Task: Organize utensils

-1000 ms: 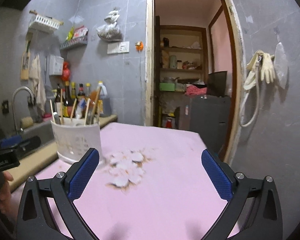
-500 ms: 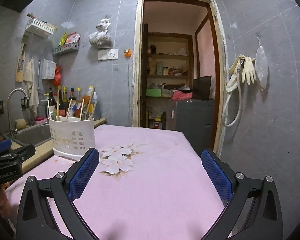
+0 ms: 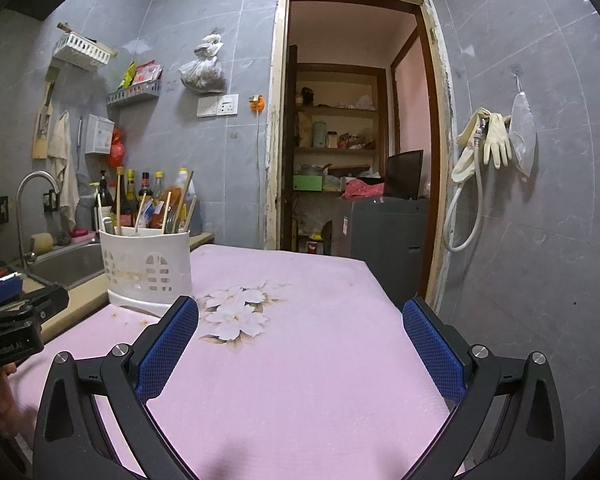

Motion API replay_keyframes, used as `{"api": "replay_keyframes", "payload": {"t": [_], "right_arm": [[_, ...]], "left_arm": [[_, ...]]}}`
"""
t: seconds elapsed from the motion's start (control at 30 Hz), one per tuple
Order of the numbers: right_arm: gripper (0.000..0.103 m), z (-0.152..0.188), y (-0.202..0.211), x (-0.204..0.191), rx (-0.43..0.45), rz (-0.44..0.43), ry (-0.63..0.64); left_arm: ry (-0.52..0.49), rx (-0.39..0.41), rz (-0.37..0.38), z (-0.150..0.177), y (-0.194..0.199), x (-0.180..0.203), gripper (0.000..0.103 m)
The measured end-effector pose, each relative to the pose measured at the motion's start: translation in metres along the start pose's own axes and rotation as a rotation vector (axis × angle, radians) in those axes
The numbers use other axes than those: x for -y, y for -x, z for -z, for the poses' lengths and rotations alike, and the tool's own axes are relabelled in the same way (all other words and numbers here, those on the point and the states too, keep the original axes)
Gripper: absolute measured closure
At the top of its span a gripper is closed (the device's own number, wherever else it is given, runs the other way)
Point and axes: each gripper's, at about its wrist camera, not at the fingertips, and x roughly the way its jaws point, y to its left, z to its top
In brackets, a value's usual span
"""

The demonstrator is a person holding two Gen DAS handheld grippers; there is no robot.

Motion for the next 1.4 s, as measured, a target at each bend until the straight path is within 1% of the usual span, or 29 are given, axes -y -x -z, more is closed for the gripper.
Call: {"api": "replay_keyframes", "payload": {"t": [0.2,1.4], "right_arm": [[0.000,0.0005,-0.0009,-0.0009,-0.006,-0.004,0.003],[0.000,0.0003,-0.0025,0.0002,-0.006,-0.002,0.005]], "left_arm": [[0.006,-0.012,0.007,0.0004,-0.0008,-0.0010,0.003],[0.001,0.000,0.009,-0.0021,0.0015,-0.0025,0.003]]}}
